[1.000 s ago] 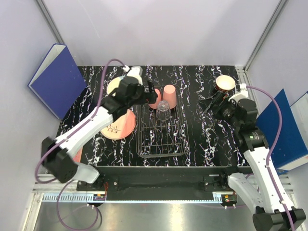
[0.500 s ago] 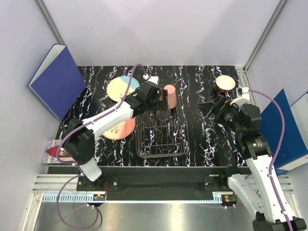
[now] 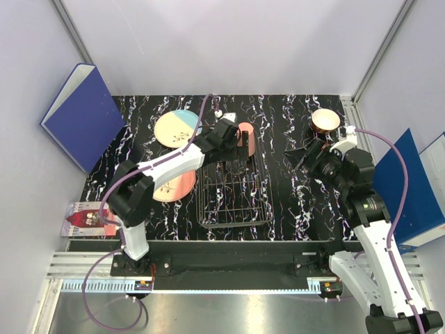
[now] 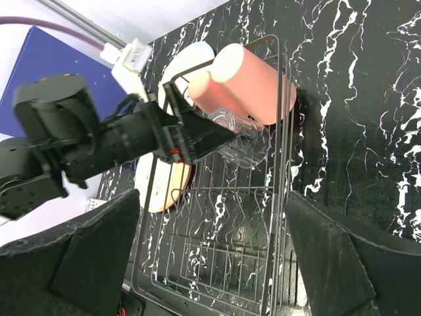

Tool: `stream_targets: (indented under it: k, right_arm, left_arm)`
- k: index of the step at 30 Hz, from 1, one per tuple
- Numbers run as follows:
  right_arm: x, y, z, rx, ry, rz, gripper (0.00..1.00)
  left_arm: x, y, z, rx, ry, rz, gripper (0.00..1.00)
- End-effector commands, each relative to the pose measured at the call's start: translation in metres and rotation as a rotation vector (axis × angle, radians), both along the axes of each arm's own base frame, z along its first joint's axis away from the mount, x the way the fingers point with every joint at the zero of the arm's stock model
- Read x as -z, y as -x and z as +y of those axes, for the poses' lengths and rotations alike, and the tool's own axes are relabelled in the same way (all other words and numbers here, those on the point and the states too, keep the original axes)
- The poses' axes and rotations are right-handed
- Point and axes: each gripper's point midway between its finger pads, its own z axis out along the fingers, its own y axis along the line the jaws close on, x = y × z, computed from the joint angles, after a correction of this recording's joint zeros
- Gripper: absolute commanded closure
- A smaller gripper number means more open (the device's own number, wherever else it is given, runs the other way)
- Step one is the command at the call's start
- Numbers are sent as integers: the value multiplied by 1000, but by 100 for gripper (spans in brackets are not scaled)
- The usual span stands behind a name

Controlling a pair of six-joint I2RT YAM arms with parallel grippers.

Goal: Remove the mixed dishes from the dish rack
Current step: Pick up the cup from the dish rack.

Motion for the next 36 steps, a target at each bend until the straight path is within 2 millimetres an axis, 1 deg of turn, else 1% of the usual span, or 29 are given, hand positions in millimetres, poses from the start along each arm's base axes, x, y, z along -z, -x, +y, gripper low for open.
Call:
stream_targets:
  k: [1,2,4,5,6,7,8,9,12,13,15,16,18,19,20,21,22,24,25,27,28,29,30,31,32,33,34,35,36]
  right_arm:
    - [0,3,8,-45,-5,-5,0]
    - [1,3,8,-45,-7,-4,0]
    - [4,3,8,-44,-4,-1,0]
    - [5,3,8,-42,-5,2,0]
    - [5,3,8,-42,-5,-1,0]
    - [6,3,8,-43,-8,1,0]
    - [7,3,9,-44,-10,2,0]
    - [7,3,9,-44,-9,4,0]
    - [6,2,9,-45,-7,1,0]
    - [5,2,9,-46,-9,-1,0]
    - [4,3,9,-47,-10,-4,0]
    - [3,3,9,-46,-9,-8,0]
    - [2,4,8,-43,-8,-10,0]
    - [1,4,8,-41,-7,-12,0]
    - [2,4,8,-42,-5,-10,0]
    - [1,4,8,-41,-5,-11,0]
    - [0,4,8,-41,-6,-11,0]
    - [-1,4,8,-39,-6,-11,0]
    - [-5,5,7,-35,-9,-18,0]
    - [-9,6,9,-45,-21,-18,0]
    - [-13,8,12,-62,-33,-21,0]
    - [-18,12,19,-111,-54,-32,0]
    - [-22,15,25,-138,-91,-27,0]
    - [-26,20,30,-168,-118,-36,1]
    - [-38,26,37,-218,-152,-73,2]
    - [-41,29,40,-233,-191,-71,3]
    - [-52,39,43,-268,-213,-108,5]
    - [-65,44,44,-286,-233,-162,6]
    - [-74,53,45,-302,-261,-187,6]
  left_arm:
    - [-15,-15,-25,24,56,-46,1]
    - [-12,-15,-27,28,51,-44,1]
    - [-12,-15,-28,36,46,-47,12]
    - [-11,-15,-28,36,45,-45,19]
    - [-10,-14,-27,36,42,-46,36]
    - [-11,-14,-26,39,41,-50,44]
    - [-13,-13,-25,38,41,-54,48]
    - [-12,-12,-23,38,35,-54,57]
    - [-16,-10,-19,40,30,-67,61]
    - [-19,-9,-18,44,28,-74,66]
    - [-22,-7,-14,43,26,-81,73]
    - [-29,-4,-11,44,31,-92,79]
    - [-36,0,-5,43,30,-102,86]
    - [-55,4,-2,36,54,-134,94]
    - [-61,7,2,30,63,-141,97]
    - [-70,10,5,29,74,-158,100]
    - [-95,15,9,26,112,-198,100]
    - [-117,23,14,33,147,-235,100]
    - [-141,31,19,39,186,-270,100]
    - [-162,42,21,61,244,-301,100]
    - [-192,54,18,105,337,-351,100]
    - [-193,60,17,133,377,-354,100]
    - [-204,69,14,174,444,-375,100]
    - [-250,87,7,266,626,-460,100]
    - [-237,89,11,276,670,-450,100]
    - [-264,96,14,291,786,-497,100]
    - [-257,98,16,315,814,-472,100]
    - [-261,101,16,333,851,-468,100]
    - [-274,110,13,391,933,-466,100]
